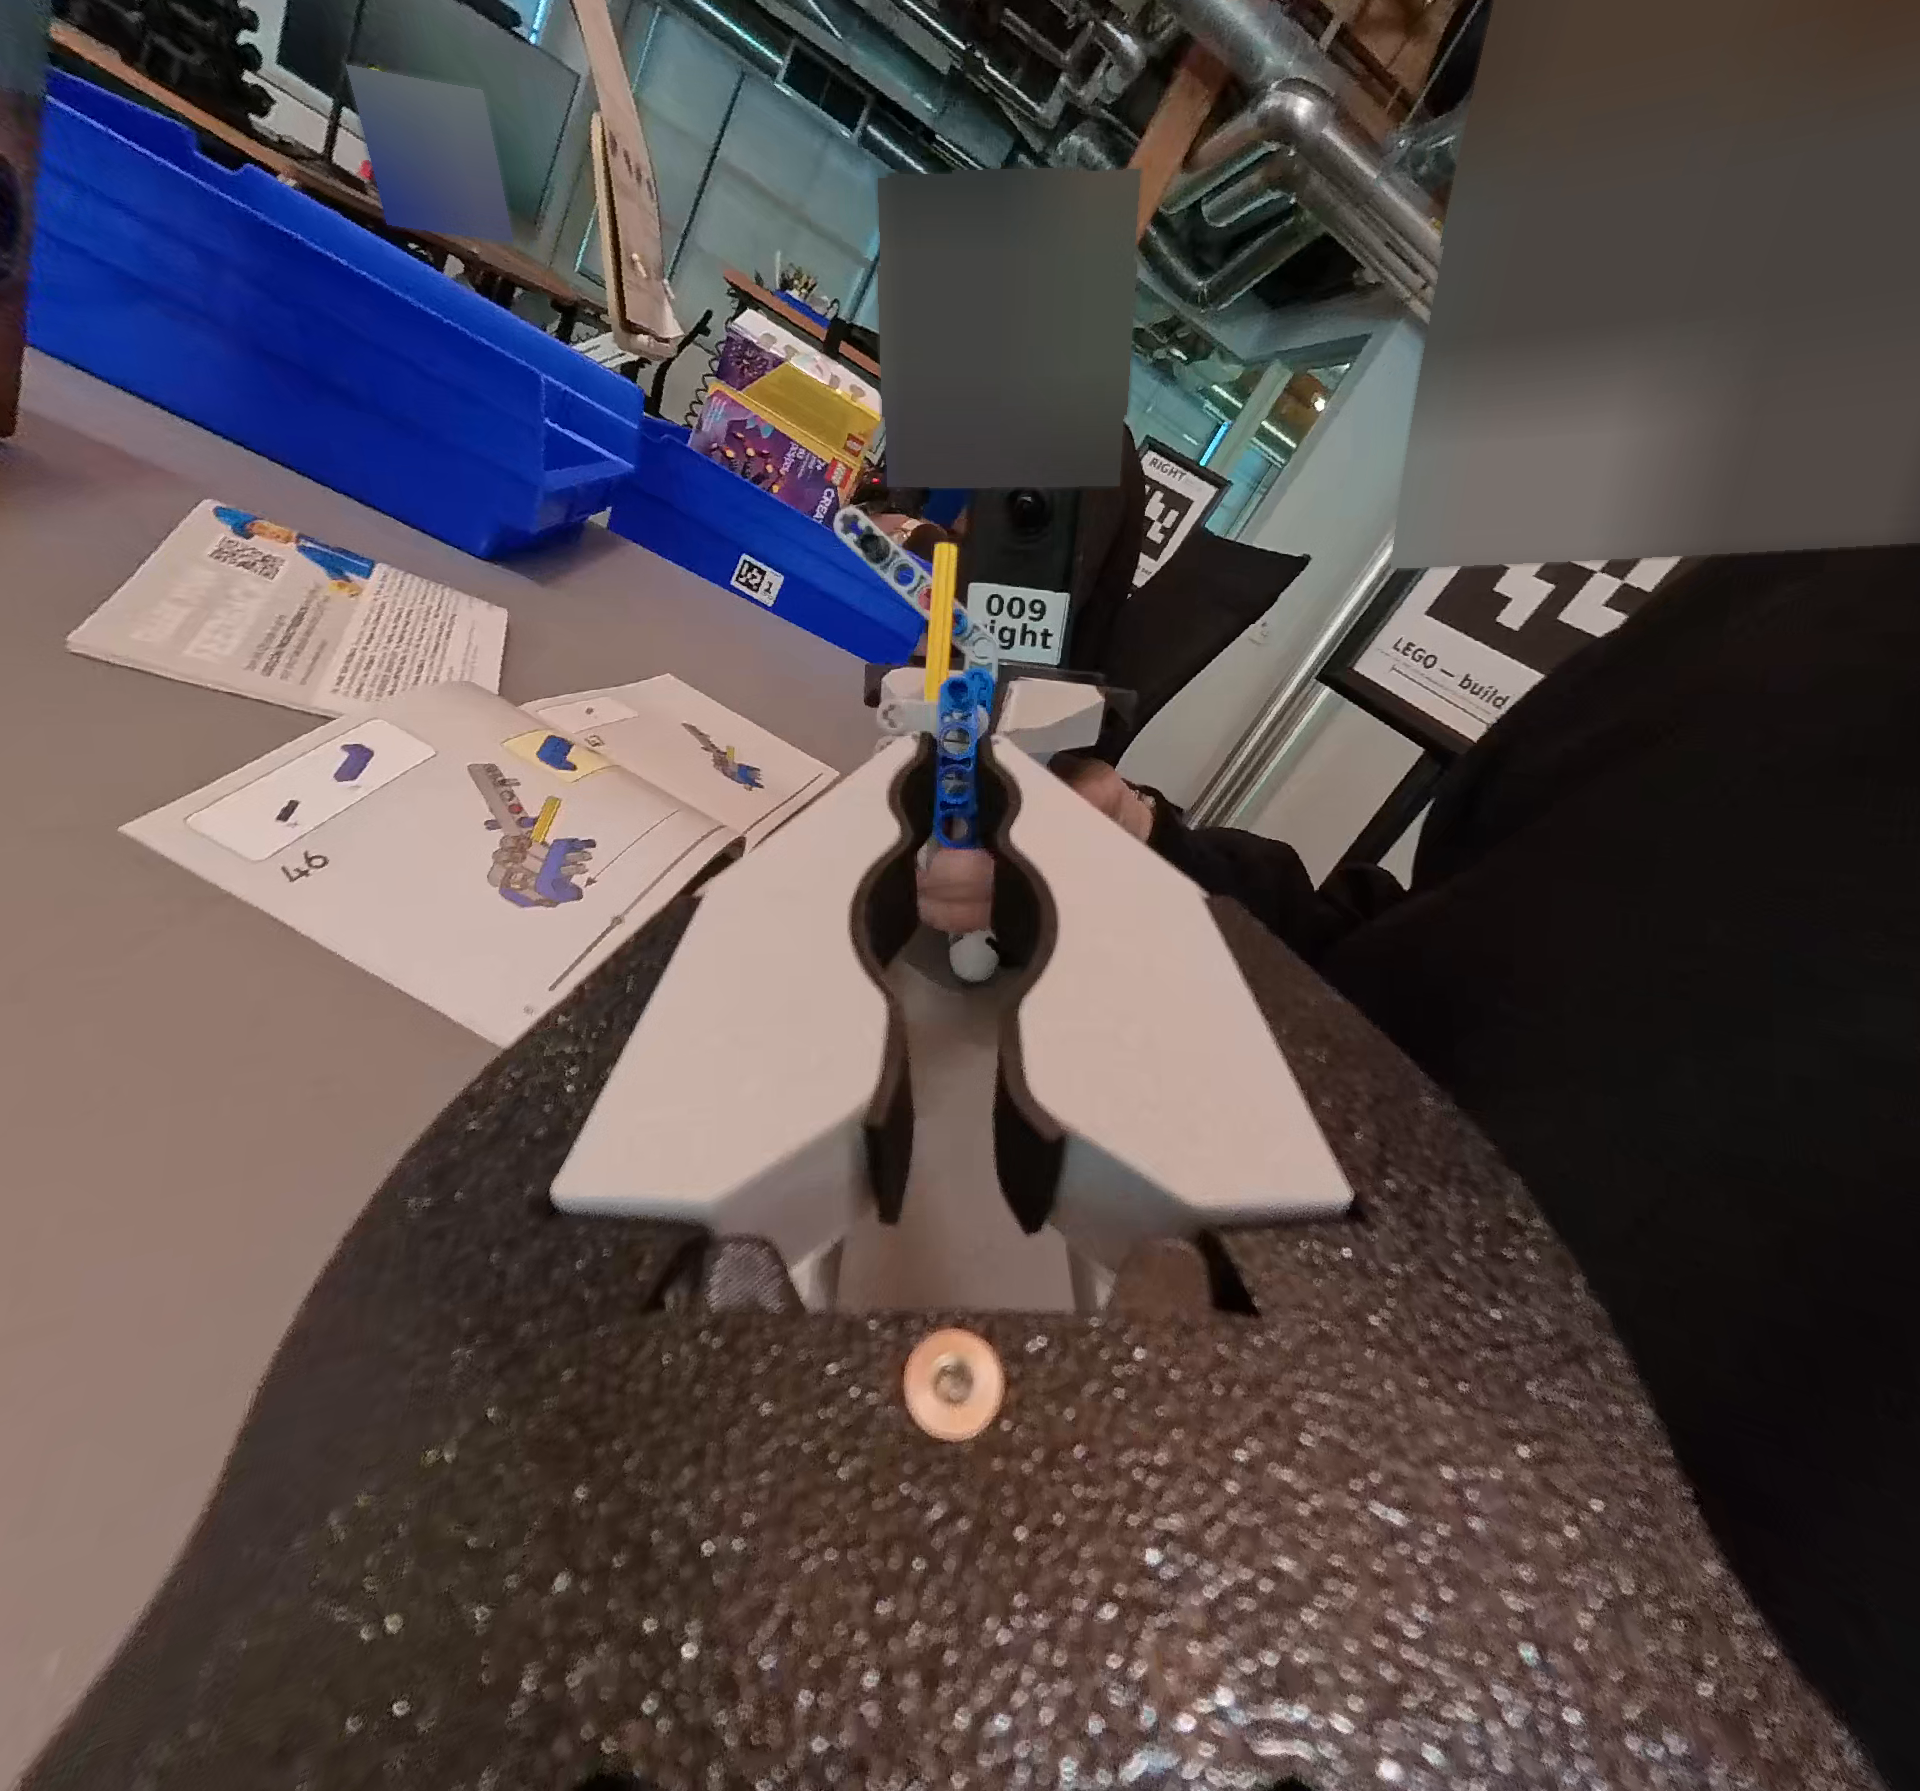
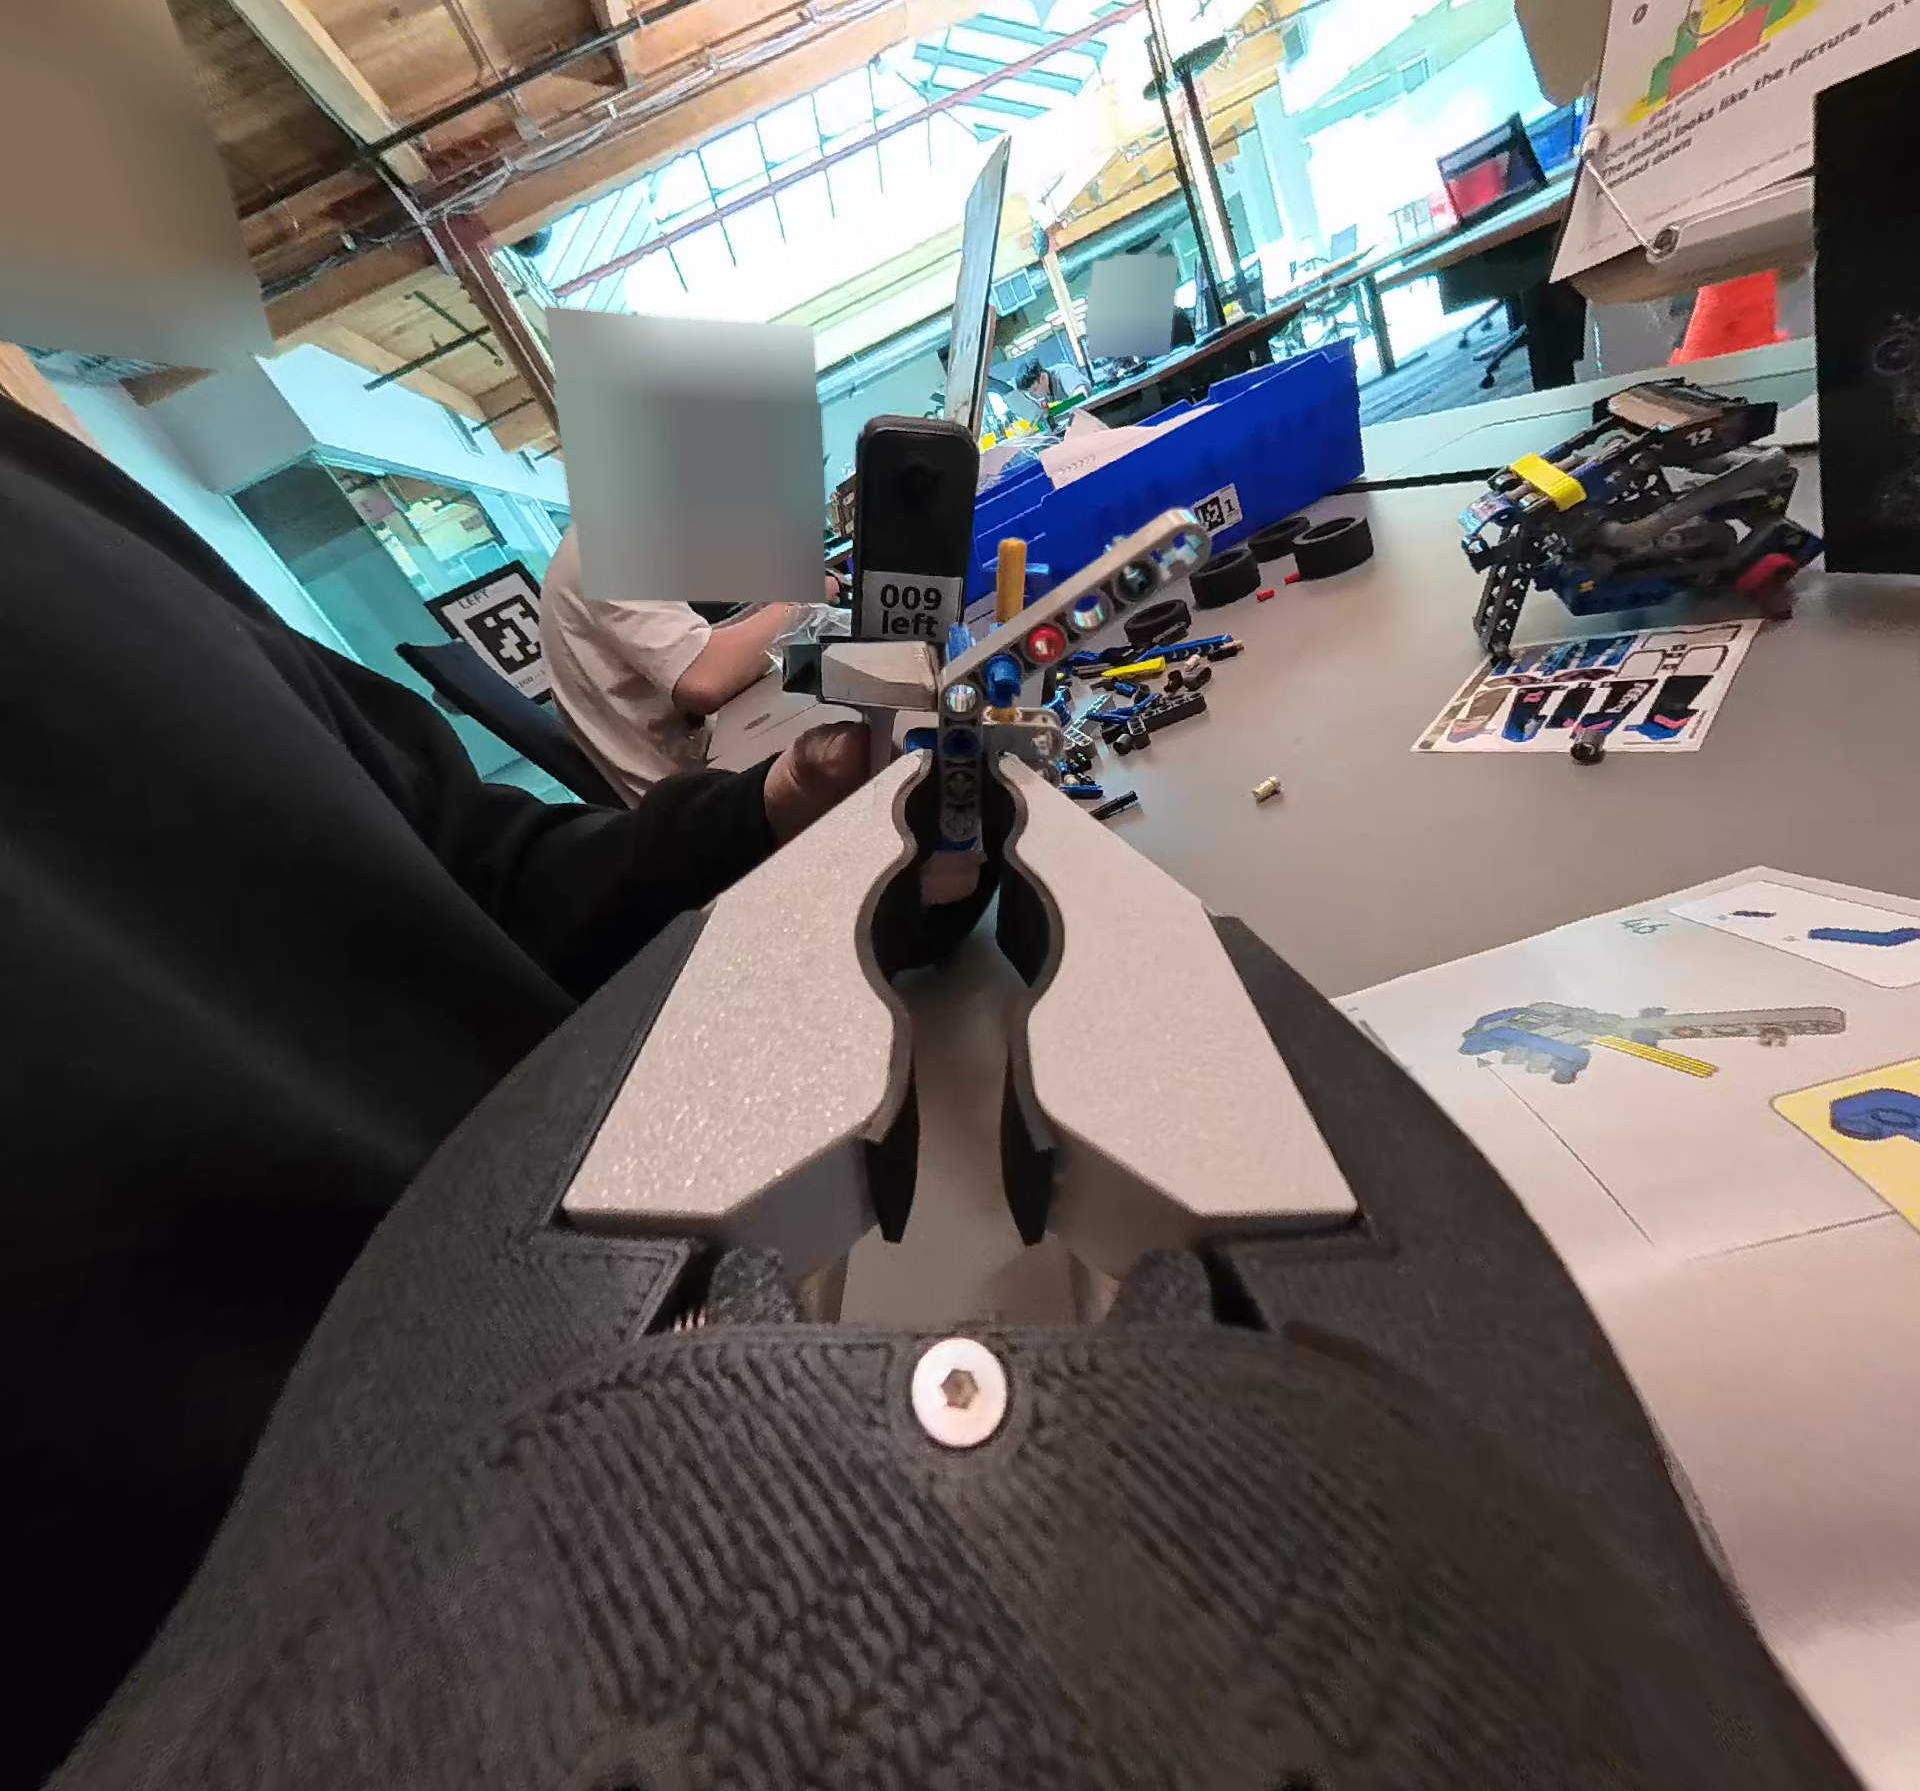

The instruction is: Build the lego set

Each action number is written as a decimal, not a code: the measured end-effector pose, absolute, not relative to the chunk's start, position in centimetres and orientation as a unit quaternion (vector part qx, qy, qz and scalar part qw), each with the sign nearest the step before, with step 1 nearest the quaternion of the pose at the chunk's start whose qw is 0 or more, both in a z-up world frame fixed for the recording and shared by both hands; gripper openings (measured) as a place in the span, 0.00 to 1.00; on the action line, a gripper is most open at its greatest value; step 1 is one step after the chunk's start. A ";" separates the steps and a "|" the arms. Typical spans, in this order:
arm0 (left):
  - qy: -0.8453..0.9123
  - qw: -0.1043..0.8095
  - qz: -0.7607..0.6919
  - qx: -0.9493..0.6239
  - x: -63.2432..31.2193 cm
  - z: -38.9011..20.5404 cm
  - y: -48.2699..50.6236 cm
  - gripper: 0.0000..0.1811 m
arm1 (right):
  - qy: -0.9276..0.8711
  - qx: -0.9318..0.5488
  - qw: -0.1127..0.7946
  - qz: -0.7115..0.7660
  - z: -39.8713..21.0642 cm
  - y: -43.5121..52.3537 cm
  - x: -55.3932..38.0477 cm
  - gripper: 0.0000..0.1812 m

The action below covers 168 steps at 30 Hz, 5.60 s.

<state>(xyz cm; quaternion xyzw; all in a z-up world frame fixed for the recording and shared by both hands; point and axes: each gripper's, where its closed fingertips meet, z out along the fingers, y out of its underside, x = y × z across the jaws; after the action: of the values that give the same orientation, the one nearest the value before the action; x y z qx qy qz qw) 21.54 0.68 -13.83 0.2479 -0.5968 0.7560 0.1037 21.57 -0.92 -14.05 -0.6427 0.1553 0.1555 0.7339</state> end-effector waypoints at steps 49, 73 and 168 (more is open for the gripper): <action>-0.649 -0.288 0.688 0.151 22.6 -9.8 2.1 0.32 | 0.269 -0.464 0.812 0.232 -9.4 -0.5 23.8 0.03; -0.664 -0.611 0.431 -0.010 22.4 -7.1 0.5 0.26 | 0.248 -0.276 0.825 0.427 -6.7 0.6 21.7 0.03; -0.610 -0.109 0.745 0.248 21.7 -7.8 1.1 0.24 | 0.166 -0.368 0.904 0.142 -6.1 -0.5 22.3 0.03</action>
<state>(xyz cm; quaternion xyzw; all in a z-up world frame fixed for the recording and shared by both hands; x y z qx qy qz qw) 21.68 1.09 -7.81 0.2483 -0.6098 0.7446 -0.1093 22.31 -0.50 -6.09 -0.3677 0.1663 0.1418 0.9039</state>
